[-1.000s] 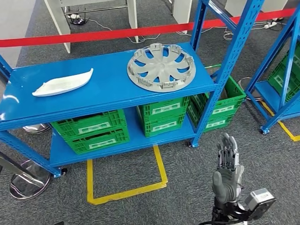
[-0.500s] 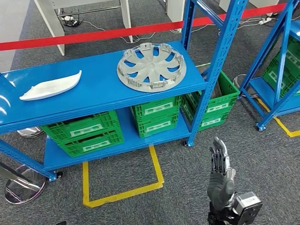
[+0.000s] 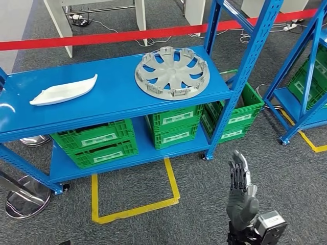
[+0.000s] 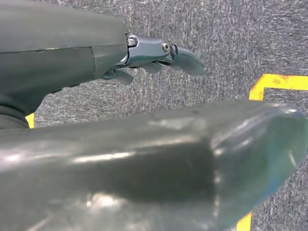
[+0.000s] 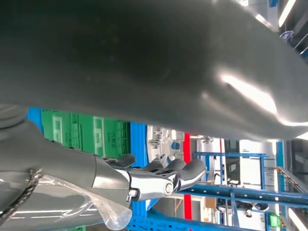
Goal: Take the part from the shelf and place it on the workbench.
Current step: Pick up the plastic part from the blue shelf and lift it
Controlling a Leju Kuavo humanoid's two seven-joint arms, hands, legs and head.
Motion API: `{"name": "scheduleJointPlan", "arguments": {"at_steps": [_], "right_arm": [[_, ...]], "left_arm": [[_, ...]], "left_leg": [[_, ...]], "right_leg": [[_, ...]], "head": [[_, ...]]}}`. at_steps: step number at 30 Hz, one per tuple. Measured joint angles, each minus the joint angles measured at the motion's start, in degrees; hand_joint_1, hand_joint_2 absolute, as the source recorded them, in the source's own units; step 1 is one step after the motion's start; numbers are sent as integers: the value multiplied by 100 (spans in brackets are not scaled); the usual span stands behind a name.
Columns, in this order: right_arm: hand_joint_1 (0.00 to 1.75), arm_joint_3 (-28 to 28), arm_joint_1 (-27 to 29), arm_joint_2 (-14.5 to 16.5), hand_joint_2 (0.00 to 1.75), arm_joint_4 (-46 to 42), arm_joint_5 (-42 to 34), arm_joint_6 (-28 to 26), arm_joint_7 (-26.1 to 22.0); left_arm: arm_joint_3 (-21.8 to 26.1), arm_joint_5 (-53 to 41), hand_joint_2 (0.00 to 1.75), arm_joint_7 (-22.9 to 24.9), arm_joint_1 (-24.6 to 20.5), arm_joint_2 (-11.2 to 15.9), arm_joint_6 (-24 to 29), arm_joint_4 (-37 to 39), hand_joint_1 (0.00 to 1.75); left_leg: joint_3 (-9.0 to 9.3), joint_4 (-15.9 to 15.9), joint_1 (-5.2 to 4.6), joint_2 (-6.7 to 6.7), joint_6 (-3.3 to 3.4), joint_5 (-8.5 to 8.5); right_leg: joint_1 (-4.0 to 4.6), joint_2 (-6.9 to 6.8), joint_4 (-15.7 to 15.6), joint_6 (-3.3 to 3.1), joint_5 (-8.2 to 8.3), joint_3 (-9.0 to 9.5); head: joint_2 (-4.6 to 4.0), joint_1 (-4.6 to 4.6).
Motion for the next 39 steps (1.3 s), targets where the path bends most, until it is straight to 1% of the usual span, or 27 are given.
{"name": "scheduleJointPlan", "arguments": {"at_steps": [1,3,5,7,9,10,11,12,14,15,16,17,20,22,24,25,26,27,28,29,30,31,32,34,36,37,39], "right_arm": [[0,3,0,-3,0,-3,0,1,1],[0,5,6,-5,0,-10,92,-100,-31],[0,10,-44,-1,0,-14,494,-539,-142],[0,31,-211,22,0,-17,949,-1035,-214],[0,54,-388,42,0,-12,1118,-1217,-194],[0,62,-442,45,0,-7,1142,-1232,-184],[0,72,-475,46,0,-1,1160,-1240,-180],[0,83,-496,46,0,4,1178,-1241,-179],[0,115,-530,46,0,5,1258,-1287,-176],[0,135,-543,45,0,5,1315,-1331,-168],[0,156,-553,45,0,6,1372,-1379,-156],[0,174,-558,44,0,7,1414,-1414,-144],[0,211,-566,42,0,10,1462,-1445,-128],[0,223,-575,40,0,11,1487,-1472,-117],[0,231,-574,39,0,24,1516,-1518,-98],[0,234,-570,38,0,35,1525,-1537,-91],[0,237,-568,38,0,46,1529,-1557,-86],[0,239,-567,37,0,54,1533,-1573,-83],[0,243,-566,37,0,59,1535,-1589,-81],[0,249,-566,37,0,60,1537,-1605,-79],[0,255,-564,37,0,61,1538,-1619,-76],[0,265,-561,37,0,62,1538,-1633,-70],[0,274,-555,36,0,64,1533,-1649,-61],[0,301,-550,33,0,67,1509,-1666,-39],[0,334,-553,30,0,67,1464,-1646,-27],[0,353,-552,28,0,67,1416,-1615,-26],[0,378,-540,21,0,67,1256,-1518,-35]], "left_arm": [[-1,0,0,0,-1,-1,1,0,0],[-3,-20,0,8,-2,1,21,0,0],[-27,-102,0,56,-12,4,101,0,0],[-80,-191,0,131,-37,6,189,0,0],[-127,-229,0,181,-62,4,227,0,0],[-141,-238,0,196,-69,3,233,0,0],[-153,-243,0,208,-72,2,236,1,0],[-164,-245,0,216,-72,1,237,1,0],[-185,-256,0,228,-75,4,244,2,0],[-192,-260,0,234,-79,5,249,2,0],[-198,-264,0,242,-85,7,252,2,0],[-203,-264,0,247,-88,7,253,2,0],[-227,-264,0,255,-87,9,256,2,0],[-235,-264,0,256,-95,15,257,2,0],[-238,-264,0,258,-98,17,257,2,0],[-240,-264,0,266,-95,18,257,3,0],[-241,-266,0,277,-94,19,256,3,0],[-242,-270,0,289,-95,19,256,4,0],[-244,-279,0,301,-97,19,256,4,0],[-249,-289,0,310,-100,17,256,4,0],[-257,-298,0,316,-105,15,256,4,0],[-267,-306,0,321,-110,14,256,4,0],[-276,-310,0,326,-111,13,256,4,0],[-285,-316,0,328,-103,16,256,4,0],[-286,-320,0,328,-97,25,256,4,0],[-287,-326,0,328,-102,30,256,4,0],[-289,-342,0,328,-109,34,256,4,0]], "left_leg": [[-9,11,-11,0,-26,1],[-28,24,-19,1,-74,15],[-56,94,-8,-1,-129,-45],[-230,513,11,-5,-194,-315],[-547,1243,29,-5,-239,-658],[-666,1513,35,-5,-250,-735],[-698,1590,40,-5,-252,-699],[-636,1460,45,-5,-246,-563],[-294,736,47,-7,-209,-164],[-134,388,39,-9,-185,-46],[-32,149,29,-11,-162,8],[-2,56,17,-13,-143,-9],[0,-30,24,-12,-61,15],[14,-80,46,-9,5,45],[9,-81,38,-15,33,44],[9,-80,33,-27,37,42],[10,-79,31,-48,39,40],[14,-75,29,-81,39,40],[20,-71,29,-122,37,39],[22,-64,32,-167,30,36],[14,-46,22,-213,15,30],[-4,-33,20,-260,-11,32],[-28,-24,20,-300,-42,38],[-60,-25,32,-370,-107,56],[-114,96,36,-314,-169,-34],[-205,303,38,-249,-203,-159],[-533,1007,52,-119,-258,-498]], "right_leg": [[4,2,-177,-29,29,90],[14,16,-249,-96,25,125],[-1,12,-263,-161,52,123],[-23,5,-276,-214,70,122],[-23,1,-276,-234,72,116],[-23,-2,-275,-236,71,117],[-22,-4,-275,-236,71,119],[-23,-4,-274,-235,70,125],[-20,0,-273,-226,66,140],[-11,4,-268,-211,62,138],[-3,4,-266,-185,64,127],[3,3,-269,-157,70,112],[-4,-3,-258,-61,48,70],[-6,0,87,-20,-171,-103],[-5,1,803,0,-506,-444],[-5,1,1109,6,-603,-596],[-5,1,1241,8,-597,-666],[-5,5,1160,3,-485,-632],[-6,28,873,-10,-289,-494],[-9,104,485,-28,-97,-308],[-20,202,119,-47,31,-121],[-25,285,-138,-63,94,16],[-26,343,-263,-77,92,84],[-25,307,-307,-113,81,116],[-46,238,-346,-165,96,141],[-61,201,-364,-189,99,156],[-61,128,-367,-221,83,174]], "head": [[0,-3],[0,-8],[0,-15],[0,-36],[0,-49],[0,-47],[0,-48],[0,-47],[0,-47],[0,-47],[0,-44],[0,-41],[0,-38],[0,-23],[0,-14],[0,-15],[0,-14],[0,-14],[0,-14],[0,-12],[0,-16],[0,-17],[0,-18],[0,-19],[0,-36],[0,-51],[0,-77]]}}
